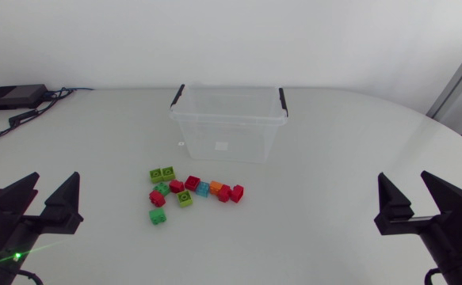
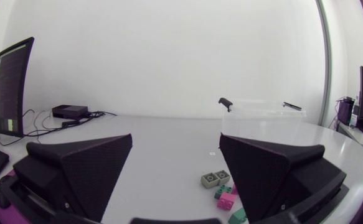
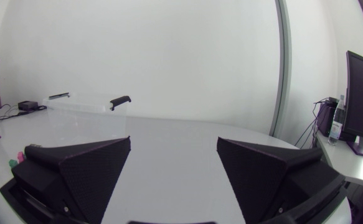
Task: Pick up the duplo bricks and place them in the container
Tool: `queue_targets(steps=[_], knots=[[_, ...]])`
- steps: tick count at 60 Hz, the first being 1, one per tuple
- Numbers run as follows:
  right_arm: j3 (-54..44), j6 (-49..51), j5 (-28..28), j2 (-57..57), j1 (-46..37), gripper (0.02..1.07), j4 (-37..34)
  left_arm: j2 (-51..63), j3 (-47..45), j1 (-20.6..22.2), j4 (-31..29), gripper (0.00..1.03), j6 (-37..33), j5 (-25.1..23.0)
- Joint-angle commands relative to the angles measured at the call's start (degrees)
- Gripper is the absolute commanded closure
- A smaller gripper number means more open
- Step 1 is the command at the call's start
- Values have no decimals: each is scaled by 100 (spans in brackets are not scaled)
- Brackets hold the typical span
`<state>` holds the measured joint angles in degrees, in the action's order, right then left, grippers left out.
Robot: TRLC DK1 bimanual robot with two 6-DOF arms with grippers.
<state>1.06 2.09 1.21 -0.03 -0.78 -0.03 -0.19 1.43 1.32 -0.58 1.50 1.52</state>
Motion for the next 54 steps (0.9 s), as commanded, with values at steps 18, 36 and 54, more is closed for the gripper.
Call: queue_targets(steps=[18, 36, 54], knots=[[-115, -59, -51, 21, 42, 7, -32, -25, -126, 35, -39, 5, 61, -46], [43, -51, 46, 30, 86, 7, 21, -8, -64, 237, -21, 8, -88, -38], [896, -156, 2, -1579, 429, 7, 346, 1557, 991, 360, 58, 8, -159, -46]])
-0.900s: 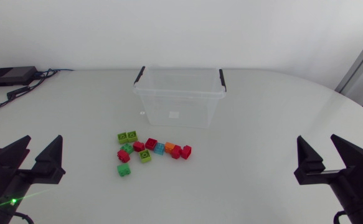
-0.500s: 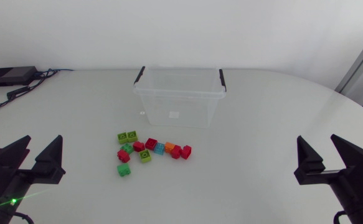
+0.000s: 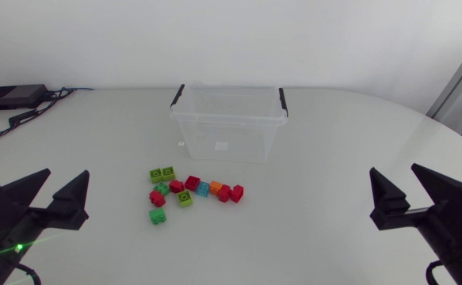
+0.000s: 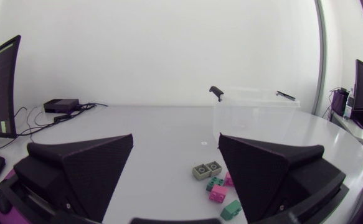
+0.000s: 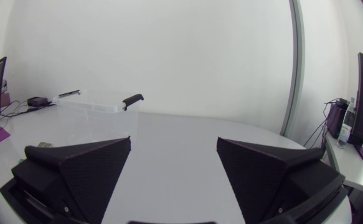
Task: Pick up the duplo bricks and place them in the container
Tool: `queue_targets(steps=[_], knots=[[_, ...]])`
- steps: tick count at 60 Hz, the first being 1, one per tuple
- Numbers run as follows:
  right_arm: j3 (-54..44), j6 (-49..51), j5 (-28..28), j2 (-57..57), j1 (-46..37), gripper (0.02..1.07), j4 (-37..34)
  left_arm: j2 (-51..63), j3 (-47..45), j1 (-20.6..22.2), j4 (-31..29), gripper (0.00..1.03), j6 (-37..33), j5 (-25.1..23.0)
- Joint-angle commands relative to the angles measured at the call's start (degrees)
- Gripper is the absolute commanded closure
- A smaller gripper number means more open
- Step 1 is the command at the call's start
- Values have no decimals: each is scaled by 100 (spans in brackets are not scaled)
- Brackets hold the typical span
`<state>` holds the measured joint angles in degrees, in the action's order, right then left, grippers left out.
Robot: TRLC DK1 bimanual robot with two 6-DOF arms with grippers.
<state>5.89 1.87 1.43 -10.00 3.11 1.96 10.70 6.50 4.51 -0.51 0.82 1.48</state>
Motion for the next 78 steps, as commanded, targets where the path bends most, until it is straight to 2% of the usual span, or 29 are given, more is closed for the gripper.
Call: queue_targets(steps=[1, 11, 16, 25, 38, 42, 45, 48, 50, 56, 62, 64, 69, 78], knots=[[492, -134, -20, -749, 49, 7, 156, 582, 545, 50, 51, 8, -91, -42], [984, -134, -3, -1575, 110, 7, 191, 1602, 1072, 155, 69, 8, -82, -51], [1274, -143, -3, -2182, 181, 7, 174, 2296, 1398, 384, -54, 8, -73, -51], [1564, -248, 103, -3017, 207, 7, 68, 3140, 1776, 489, -256, 8, -126, -60], [2197, -117, 217, -4432, 233, 7, -635, 5241, 2909, 480, -1302, 9, -776, -60], [2303, -81, 226, -4731, 242, 7, -714, 5724, 3147, 428, -1425, 9, -838, -112], [2329, -81, 226, -4871, 348, 7, -714, 5909, 3243, 410, -1566, 9, -1014, -402], [2373, -90, 244, -5021, 436, 7, -758, 6040, 3278, 348, -1706, 9, -1286, -921], [2390, -90, 270, -5091, 462, 7, -767, 6093, 3305, 348, -1768, 9, -1462, -1035], [2470, -81, 367, -5407, 515, 7, -793, 6225, 3384, 445, -1961, 14, -2446, -1202], [2584, 15, 542, -5750, 559, 7, -855, 6330, 3375, 533, -2190, 13, -3035, -1343], [2619, 50, 762, -5935, 559, 7, -864, 6330, 3270, 551, -2199, 13, -3378, -1448], [2760, 516, 797, -6172, 673, 7, -1075, 6471, 3155, 788, -2401, 13, -3870, -1448], [3155, 1738, 411, -6567, 1121, 7, -1866, 7042, 3120, 981, -2454, 18, -4099, -1457]])
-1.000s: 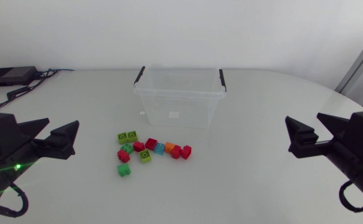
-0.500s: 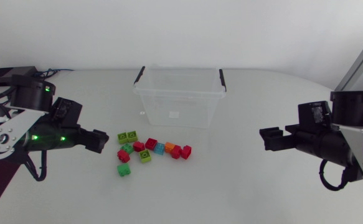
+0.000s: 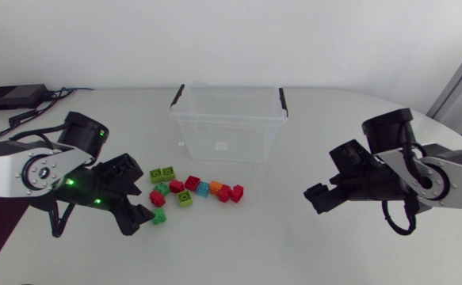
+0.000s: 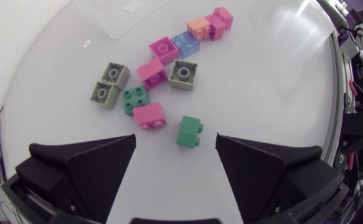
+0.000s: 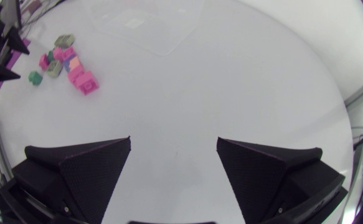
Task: Pick up the duplo bricks and place them in the container
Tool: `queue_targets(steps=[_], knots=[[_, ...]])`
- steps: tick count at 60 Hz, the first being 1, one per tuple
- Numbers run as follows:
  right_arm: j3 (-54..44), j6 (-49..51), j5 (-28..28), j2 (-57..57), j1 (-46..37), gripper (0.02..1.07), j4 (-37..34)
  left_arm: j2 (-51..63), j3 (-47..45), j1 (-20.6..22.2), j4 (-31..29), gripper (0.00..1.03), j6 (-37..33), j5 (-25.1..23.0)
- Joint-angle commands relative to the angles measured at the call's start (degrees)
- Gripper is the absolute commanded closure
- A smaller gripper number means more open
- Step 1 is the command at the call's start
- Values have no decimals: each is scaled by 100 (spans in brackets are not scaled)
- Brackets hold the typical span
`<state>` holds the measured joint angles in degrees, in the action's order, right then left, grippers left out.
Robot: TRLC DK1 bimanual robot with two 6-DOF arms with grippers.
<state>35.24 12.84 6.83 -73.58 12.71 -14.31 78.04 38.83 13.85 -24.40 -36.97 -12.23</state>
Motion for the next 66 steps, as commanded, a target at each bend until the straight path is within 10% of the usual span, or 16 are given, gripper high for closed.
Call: queue_targets(steps=[1, 66], knots=[[193, 711, -129, -209, 170, 7, -222, 352, -112, 48, -56, 18, -337, -87], [1415, 808, -164, -2538, 2324, 10, 912, 1442, -306, 426, 735, 70, -1067, -948]])
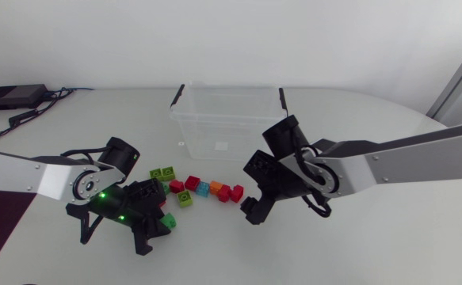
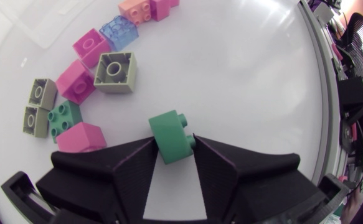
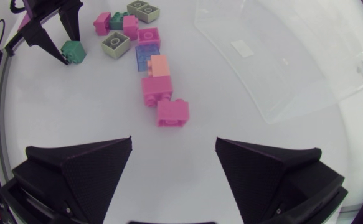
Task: Pick up the duplo bricks and place them in the container
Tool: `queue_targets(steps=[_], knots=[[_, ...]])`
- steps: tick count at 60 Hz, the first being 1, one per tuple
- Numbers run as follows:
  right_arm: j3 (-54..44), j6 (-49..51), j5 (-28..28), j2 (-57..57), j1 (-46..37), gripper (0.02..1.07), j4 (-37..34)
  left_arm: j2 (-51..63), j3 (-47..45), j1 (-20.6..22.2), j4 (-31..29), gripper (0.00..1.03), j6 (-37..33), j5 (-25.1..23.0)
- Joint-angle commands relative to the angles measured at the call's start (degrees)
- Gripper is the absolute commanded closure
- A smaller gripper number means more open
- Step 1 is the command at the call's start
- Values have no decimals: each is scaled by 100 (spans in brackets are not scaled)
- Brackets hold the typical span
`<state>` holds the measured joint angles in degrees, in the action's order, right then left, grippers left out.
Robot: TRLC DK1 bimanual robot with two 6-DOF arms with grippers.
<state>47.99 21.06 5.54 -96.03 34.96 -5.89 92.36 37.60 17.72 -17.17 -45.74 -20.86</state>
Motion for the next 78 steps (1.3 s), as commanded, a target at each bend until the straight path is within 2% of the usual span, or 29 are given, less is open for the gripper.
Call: queue_targets(steps=[1, 12, 23, 26, 33, 40, 56, 61, 68, 78], knots=[[176, -14, -36, -346, 116, 11, 88, -34, -183, 39, 12, 70, -190, -93], [404, -14, -62, -716, 204, 16, 176, -491, -148, 39, 12, 70, -120, -173], [659, 3, -123, -918, 213, 17, 202, -974, -95, 39, -182, 70, -49, -331], [738, 12, -123, -970, 204, 25, 194, -1079, -95, 48, -234, 70, -32, -357], [923, 3, -123, -1067, 195, 27, 27, -877, -69, 92, -313, 70, -67, -357], [1028, 12, -132, -1190, 195, 45, -26, -939, -34, 127, -313, 70, -58, -357], [1160, 56, -203, -1550, 187, 45, -211, -1651, 186, 74, -665, 70, 56, -401], [1169, 91, -194, -1559, 178, 58, -202, -1800, 256, 65, -726, 70, 126, -419], [1108, 100, -194, -1489, 160, 62, -202, -2046, 458, 30, -770, 70, 320, -498], [879, 109, -185, -1146, 169, 68, -202, -2046, 942, -277, -595, 69, 662, -726]])
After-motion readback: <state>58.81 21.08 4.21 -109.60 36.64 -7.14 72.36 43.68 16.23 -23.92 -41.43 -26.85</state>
